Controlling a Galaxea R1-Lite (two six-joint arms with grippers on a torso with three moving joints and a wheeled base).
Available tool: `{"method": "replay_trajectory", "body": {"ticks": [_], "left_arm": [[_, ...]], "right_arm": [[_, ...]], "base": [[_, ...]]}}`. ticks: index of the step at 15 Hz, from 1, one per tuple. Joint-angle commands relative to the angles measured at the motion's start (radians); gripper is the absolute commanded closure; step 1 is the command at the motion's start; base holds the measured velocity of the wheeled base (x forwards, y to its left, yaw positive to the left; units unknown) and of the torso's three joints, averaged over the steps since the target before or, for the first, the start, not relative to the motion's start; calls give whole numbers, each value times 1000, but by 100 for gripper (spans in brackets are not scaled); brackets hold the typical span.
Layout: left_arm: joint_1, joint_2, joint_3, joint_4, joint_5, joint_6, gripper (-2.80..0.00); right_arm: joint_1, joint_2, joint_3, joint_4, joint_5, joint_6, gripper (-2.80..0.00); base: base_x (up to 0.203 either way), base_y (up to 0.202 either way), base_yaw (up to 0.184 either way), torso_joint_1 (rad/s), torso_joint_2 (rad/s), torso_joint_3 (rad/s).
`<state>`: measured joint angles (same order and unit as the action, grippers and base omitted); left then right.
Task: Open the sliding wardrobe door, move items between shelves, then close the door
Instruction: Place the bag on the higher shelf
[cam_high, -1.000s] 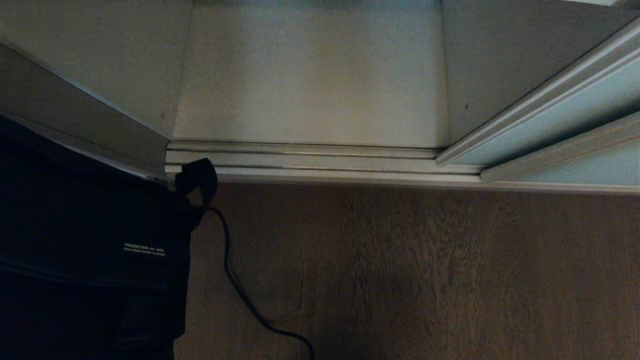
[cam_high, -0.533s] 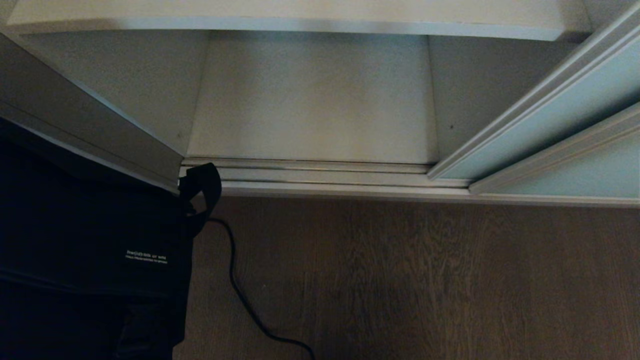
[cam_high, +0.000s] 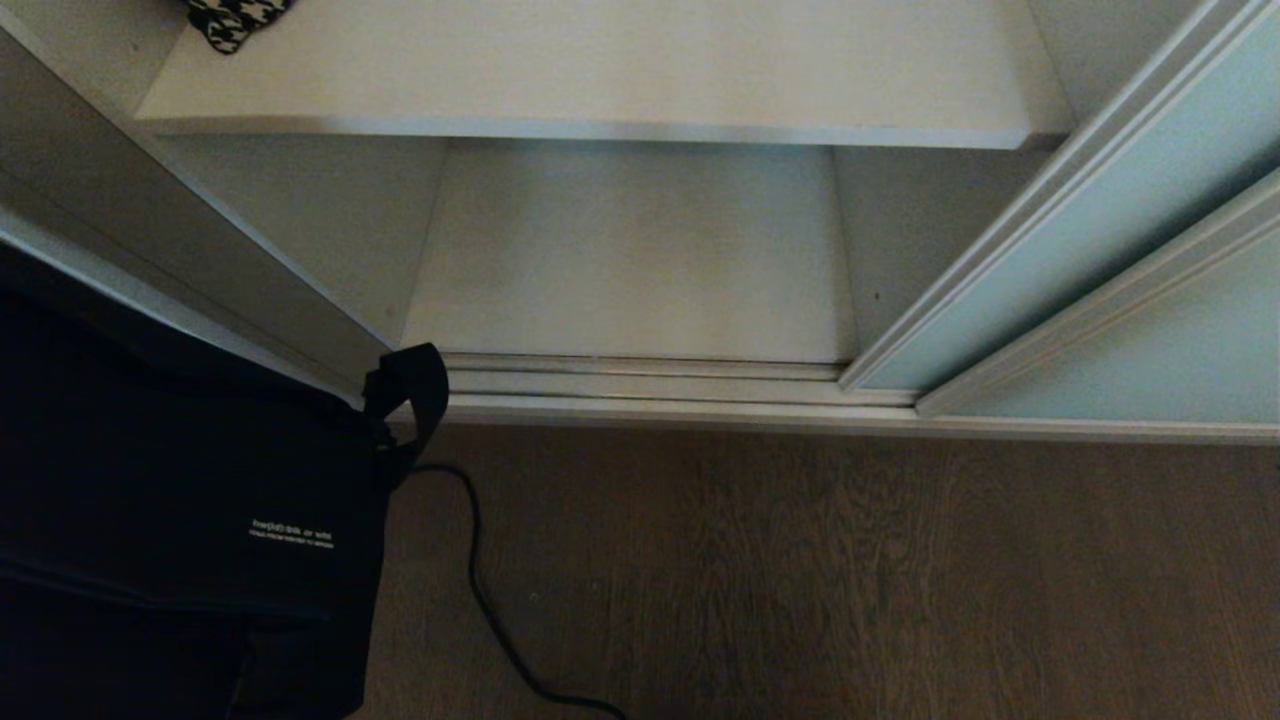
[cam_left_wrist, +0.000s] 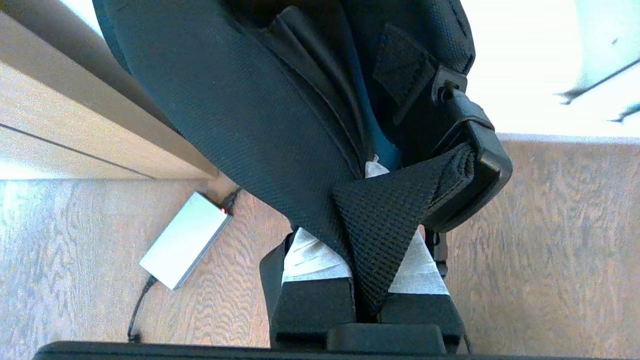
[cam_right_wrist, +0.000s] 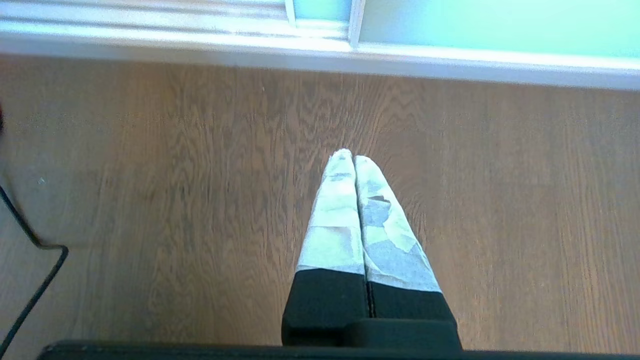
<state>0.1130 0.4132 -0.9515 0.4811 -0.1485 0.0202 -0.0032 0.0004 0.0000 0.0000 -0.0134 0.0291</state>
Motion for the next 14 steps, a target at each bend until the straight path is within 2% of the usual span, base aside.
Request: {"method": "replay_trajectory", "body": {"ticks": [1,14], "left_arm": [[1,4,-3,2,0,-2,0],[-1,-13,-3,1,0,4,0]], "right_arm": [[0,0,0,0,0,0,0],[0,0,1,0,0,0,0]], "base": [[0,0,0,6,2,203],[0,0,0,0,1,204]]}}
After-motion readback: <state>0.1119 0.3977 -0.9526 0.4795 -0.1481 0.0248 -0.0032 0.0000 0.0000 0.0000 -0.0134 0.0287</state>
